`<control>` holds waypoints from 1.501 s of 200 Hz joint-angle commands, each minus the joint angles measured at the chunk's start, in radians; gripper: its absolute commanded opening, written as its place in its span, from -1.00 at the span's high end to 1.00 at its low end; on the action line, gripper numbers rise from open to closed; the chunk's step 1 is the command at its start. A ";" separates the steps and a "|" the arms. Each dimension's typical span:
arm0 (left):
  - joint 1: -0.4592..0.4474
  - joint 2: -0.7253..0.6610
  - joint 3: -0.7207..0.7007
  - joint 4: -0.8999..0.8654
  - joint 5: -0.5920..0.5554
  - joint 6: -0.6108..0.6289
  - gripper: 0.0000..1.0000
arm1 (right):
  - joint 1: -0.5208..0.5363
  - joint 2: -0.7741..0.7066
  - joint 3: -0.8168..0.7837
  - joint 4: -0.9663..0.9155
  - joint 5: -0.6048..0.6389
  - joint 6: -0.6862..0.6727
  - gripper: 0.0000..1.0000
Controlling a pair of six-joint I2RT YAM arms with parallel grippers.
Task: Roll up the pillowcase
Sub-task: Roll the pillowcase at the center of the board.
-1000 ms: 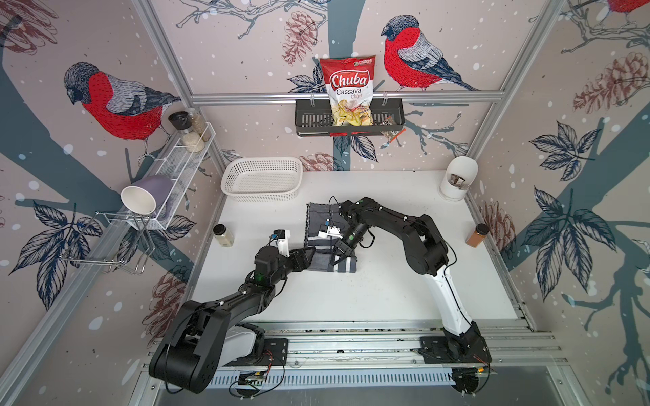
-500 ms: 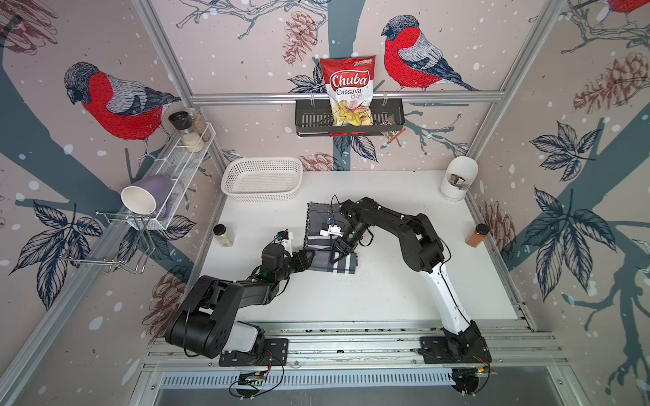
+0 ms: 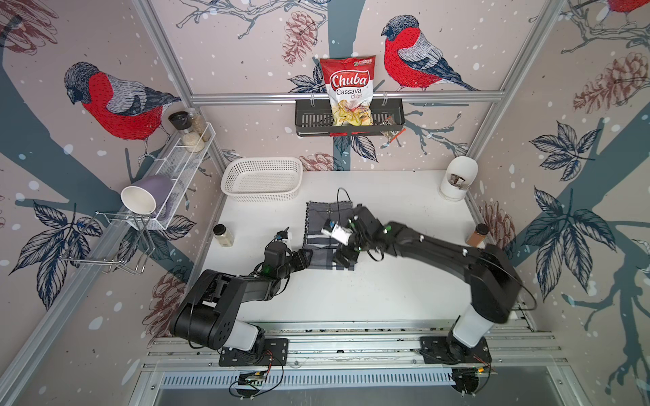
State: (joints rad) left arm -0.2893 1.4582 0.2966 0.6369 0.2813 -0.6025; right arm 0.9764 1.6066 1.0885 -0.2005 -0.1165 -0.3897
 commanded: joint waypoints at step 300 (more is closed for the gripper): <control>0.136 -0.430 -0.091 -0.113 0.089 -0.064 -0.81 | -0.119 0.555 0.586 -0.794 -0.581 -0.051 1.00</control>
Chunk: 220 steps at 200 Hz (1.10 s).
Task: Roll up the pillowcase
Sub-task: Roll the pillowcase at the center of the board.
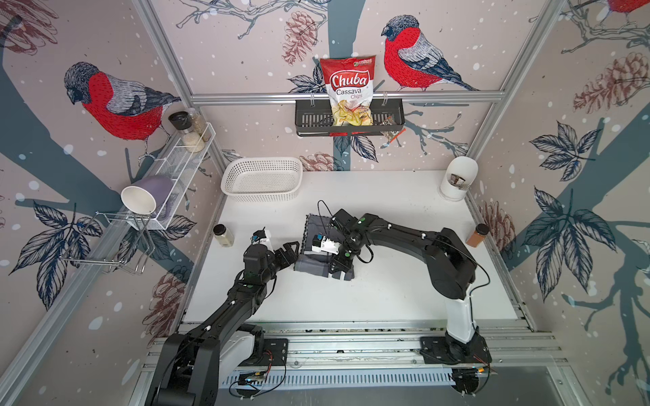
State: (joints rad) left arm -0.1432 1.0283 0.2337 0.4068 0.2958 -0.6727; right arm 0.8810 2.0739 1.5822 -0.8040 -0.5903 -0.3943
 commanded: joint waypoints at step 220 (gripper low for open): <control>-0.109 0.325 0.028 0.228 0.020 0.055 0.31 | -0.157 0.324 0.424 -0.377 -0.227 -0.161 0.27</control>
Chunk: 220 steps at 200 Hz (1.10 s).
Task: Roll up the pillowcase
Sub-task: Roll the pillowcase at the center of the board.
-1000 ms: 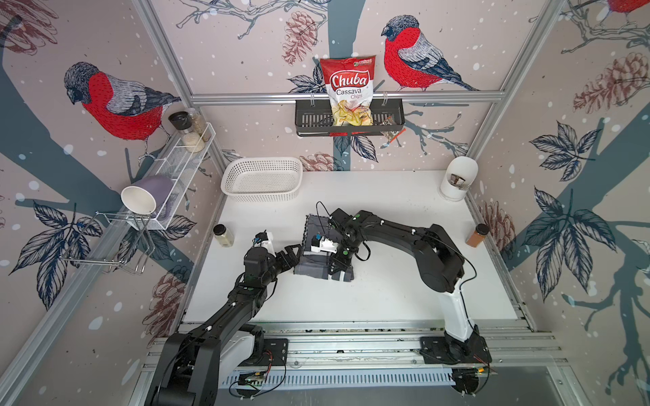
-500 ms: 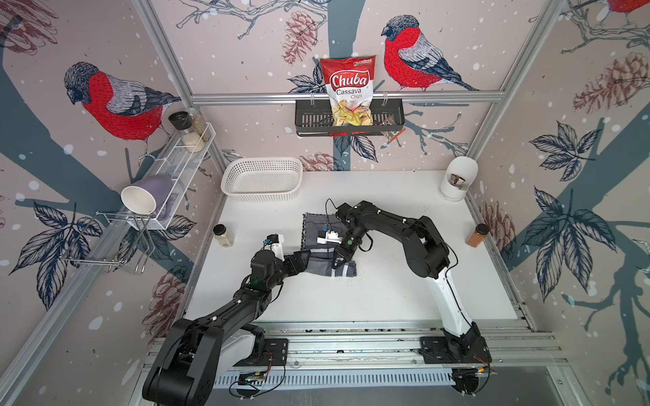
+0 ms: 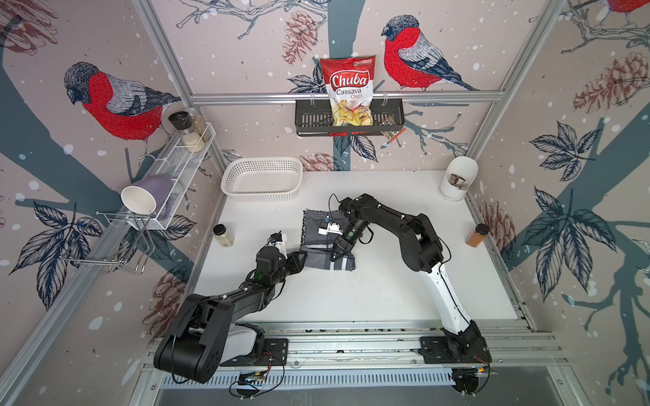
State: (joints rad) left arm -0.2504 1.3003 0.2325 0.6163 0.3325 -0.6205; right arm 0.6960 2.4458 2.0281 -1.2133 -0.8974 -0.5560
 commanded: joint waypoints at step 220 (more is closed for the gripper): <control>0.000 0.131 0.151 -0.147 -0.040 0.004 0.44 | 0.559 -0.449 -1.079 1.560 1.577 -0.204 -0.71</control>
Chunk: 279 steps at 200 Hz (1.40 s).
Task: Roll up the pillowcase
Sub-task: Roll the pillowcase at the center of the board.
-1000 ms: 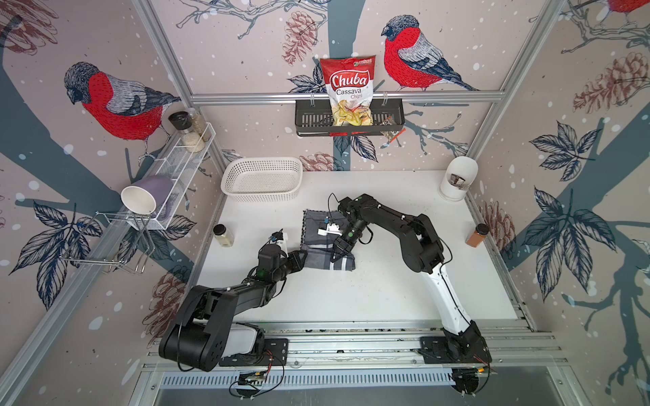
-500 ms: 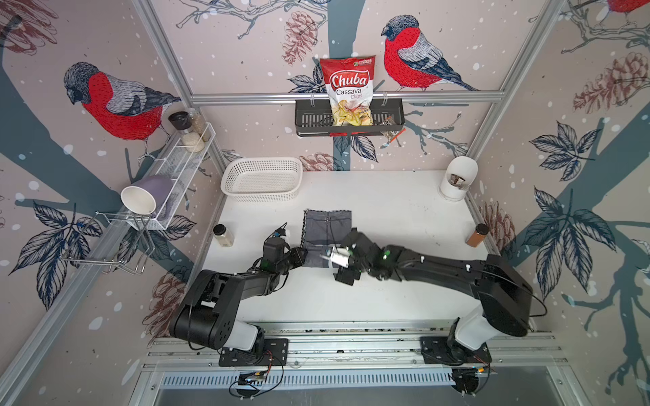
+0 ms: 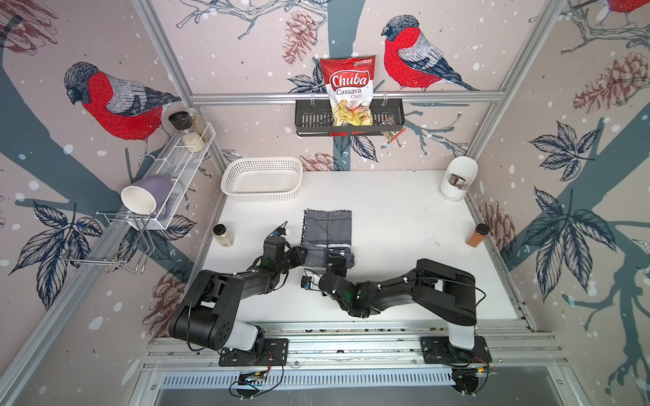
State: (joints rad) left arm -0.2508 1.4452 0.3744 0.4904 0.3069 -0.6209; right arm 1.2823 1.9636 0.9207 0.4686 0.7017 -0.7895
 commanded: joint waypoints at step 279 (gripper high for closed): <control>0.024 -0.298 -0.147 0.021 0.004 -0.022 -0.28 | -0.498 0.465 1.000 -1.576 -1.691 0.417 0.87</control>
State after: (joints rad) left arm -0.2218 1.1030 0.2176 0.4637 0.3435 -0.6544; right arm 0.7933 2.3959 1.8896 -1.0939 -0.9932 -0.4168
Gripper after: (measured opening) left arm 0.692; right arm 0.103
